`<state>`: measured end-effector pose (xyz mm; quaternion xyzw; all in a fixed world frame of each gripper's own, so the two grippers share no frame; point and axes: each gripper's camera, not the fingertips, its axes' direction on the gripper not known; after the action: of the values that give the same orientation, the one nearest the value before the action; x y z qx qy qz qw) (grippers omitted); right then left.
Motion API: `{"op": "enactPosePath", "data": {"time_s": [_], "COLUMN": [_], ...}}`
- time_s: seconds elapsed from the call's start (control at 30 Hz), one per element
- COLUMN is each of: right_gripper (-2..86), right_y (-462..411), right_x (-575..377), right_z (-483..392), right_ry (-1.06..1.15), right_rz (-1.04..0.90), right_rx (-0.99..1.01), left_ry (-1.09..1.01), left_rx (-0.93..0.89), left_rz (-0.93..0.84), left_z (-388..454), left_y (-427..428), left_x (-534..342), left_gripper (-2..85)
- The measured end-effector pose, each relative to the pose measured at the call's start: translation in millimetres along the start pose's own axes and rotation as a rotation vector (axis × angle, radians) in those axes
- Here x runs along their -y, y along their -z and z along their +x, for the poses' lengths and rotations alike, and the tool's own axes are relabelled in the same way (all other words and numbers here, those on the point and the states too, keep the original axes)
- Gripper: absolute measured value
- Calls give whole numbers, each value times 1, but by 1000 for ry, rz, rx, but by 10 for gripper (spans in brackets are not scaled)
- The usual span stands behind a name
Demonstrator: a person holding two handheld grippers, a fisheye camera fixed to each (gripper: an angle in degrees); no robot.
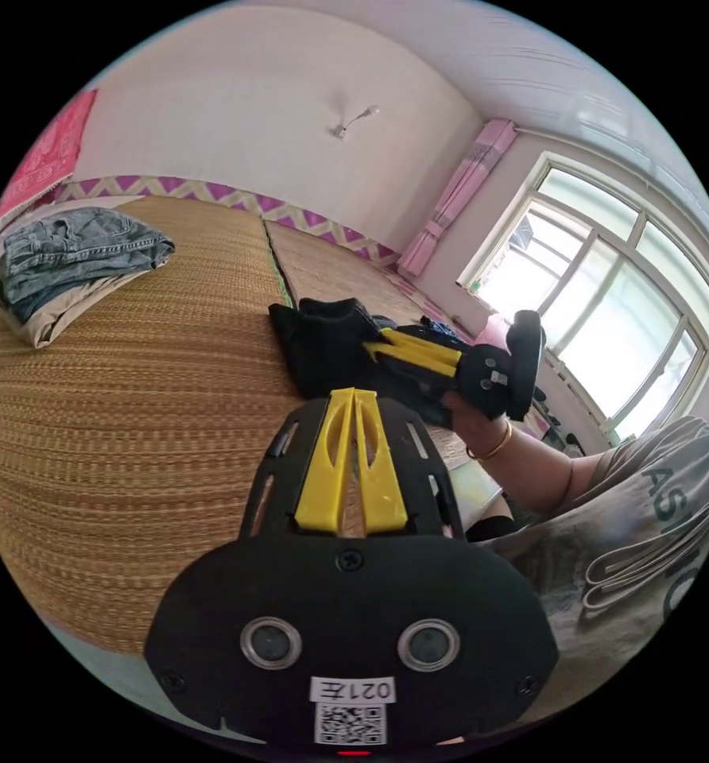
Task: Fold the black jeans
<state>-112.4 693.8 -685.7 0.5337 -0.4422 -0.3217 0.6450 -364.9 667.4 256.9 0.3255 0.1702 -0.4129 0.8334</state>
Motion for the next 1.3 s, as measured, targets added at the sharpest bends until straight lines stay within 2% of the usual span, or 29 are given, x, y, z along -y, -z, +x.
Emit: {"op": "enactPosePath", "data": {"time_s": [0.1,0.17,0.3,0.4,0.47,0.5,0.6,0.67,0.7,0.77,0.87,0.9,0.97,1.0,1.1,1.17,1.2,1.3], "right_gripper": [33,39,56,66,55,52,38,15,7,-2,-5,-6,-6,-6,-5,-4,-4,2], "right_y": [-23,-70,-84,-76,-64,-61,-73,-123,-138,-186,-204,-201,-182,-185,-261,-295,-300,-307], "right_x": [17,21,19,9,-21,-31,-91,-140,-152,-201,-223,-224,-230,-233,-242,-253,-255,-263], "right_z": [-32,-64,-67,-18,50,67,134,160,163,176,212,218,241,246,250,241,242,264], "right_ry": [33,81,68,-33,-217,-272,-478,-510,-499,-584,-670,-664,-673,-679,-605,-489,-479,-459], "right_rz": [35,-60,-91,-145,-107,-90,-132,-299,-326,-317,-342,-312,-136,-130,-306,-344,-356,-370], "right_rx": [-13,41,65,377,559,557,337,158,179,335,489,493,371,343,364,324,329,362], "left_ry": [10,7,-7,-38,-64,-87,-84,-19,-15,28,76,70,80,71,-29,-41,-20,53], "left_rx": [-31,-42,-37,-108,-129,-127,-56,73,138,83,36,45,46,41,66,194,176,91], "left_rz": [23,32,48,38,29,3,-117,-218,-289,-284,-283,-283,-267,-226,-112,-268,-350,-315], "left_z": [-7,-6,-6,-11,-11,-11,-21,-42,-57,-80,-95,-94,-91,-84,-61,-71,-89,-118], "left_y": [-14,-24,-45,-72,-95,-116,-184,-228,-256,-273,-284,-289,-289,-286,-292,-336,-359,-348], "left_x": [-10,-16,-28,-25,-19,-14,-9,-19,-31,-52,-72,-80,-87,-89,-93,-103,-115,-132], "left_gripper": [-9,-9,-8,-4,0,2,-5,-8,-9,-9,-9,-9,-9,-9,-9,-8,-8,0]}}
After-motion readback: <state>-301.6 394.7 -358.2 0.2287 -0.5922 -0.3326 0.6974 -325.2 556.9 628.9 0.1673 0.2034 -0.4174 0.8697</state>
